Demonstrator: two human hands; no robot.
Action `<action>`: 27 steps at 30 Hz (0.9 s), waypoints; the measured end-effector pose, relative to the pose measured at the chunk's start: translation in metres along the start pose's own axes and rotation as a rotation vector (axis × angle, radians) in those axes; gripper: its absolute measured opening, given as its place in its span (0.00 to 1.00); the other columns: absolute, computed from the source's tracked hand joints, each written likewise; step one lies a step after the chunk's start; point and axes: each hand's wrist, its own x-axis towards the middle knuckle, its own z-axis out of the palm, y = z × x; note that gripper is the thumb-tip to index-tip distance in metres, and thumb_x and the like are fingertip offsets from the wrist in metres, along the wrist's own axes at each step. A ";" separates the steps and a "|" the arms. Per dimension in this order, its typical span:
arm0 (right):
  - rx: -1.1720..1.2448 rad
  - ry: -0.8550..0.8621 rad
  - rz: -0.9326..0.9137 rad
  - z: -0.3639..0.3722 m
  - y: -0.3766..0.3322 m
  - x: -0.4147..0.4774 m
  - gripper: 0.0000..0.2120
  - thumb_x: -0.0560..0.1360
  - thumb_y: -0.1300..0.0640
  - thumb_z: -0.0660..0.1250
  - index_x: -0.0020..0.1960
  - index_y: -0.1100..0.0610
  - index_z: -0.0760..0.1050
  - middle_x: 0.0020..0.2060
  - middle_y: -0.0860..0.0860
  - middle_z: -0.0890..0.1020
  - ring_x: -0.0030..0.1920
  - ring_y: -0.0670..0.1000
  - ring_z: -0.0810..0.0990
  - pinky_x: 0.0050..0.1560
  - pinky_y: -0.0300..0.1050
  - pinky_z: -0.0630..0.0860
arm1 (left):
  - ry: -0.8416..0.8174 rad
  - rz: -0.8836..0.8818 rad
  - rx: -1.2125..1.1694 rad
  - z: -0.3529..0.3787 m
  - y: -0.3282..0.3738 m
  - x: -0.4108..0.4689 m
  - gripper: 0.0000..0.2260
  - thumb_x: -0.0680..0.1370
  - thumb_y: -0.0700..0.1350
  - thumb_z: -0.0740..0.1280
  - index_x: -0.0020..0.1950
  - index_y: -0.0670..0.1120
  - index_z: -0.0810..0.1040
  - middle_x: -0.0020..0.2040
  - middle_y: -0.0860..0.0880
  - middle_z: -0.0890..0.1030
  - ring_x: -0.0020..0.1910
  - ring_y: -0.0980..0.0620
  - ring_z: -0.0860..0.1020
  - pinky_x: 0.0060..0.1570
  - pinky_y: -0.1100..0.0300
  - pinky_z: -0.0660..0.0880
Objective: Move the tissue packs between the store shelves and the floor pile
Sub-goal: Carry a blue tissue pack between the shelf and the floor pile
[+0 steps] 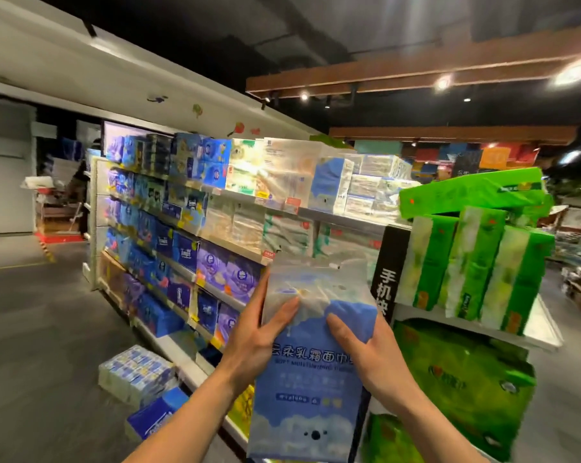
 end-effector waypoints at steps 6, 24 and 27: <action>-0.041 0.175 -0.037 0.045 0.048 0.127 0.34 0.66 0.32 0.71 0.60 0.57 0.78 0.49 0.46 0.86 0.50 0.43 0.85 0.46 0.35 0.78 | -0.138 0.085 0.043 -0.061 -0.062 0.161 0.39 0.70 0.63 0.71 0.77 0.50 0.66 0.69 0.52 0.78 0.67 0.53 0.77 0.69 0.50 0.73; -0.273 0.537 -0.270 -0.039 0.092 0.459 0.06 0.76 0.54 0.74 0.51 0.54 0.80 0.42 0.42 0.84 0.40 0.36 0.80 0.42 0.33 0.75 | -0.346 0.387 0.141 -0.006 -0.122 0.560 0.09 0.80 0.57 0.67 0.51 0.55 0.82 0.44 0.65 0.83 0.45 0.68 0.78 0.48 0.67 0.74; -0.246 0.552 -0.311 -0.072 0.100 0.515 0.14 0.76 0.53 0.75 0.57 0.60 0.80 0.48 0.50 0.85 0.45 0.42 0.83 0.45 0.37 0.78 | -0.364 0.482 0.184 0.015 -0.118 0.620 0.10 0.80 0.56 0.67 0.56 0.53 0.82 0.49 0.60 0.84 0.48 0.63 0.80 0.51 0.63 0.76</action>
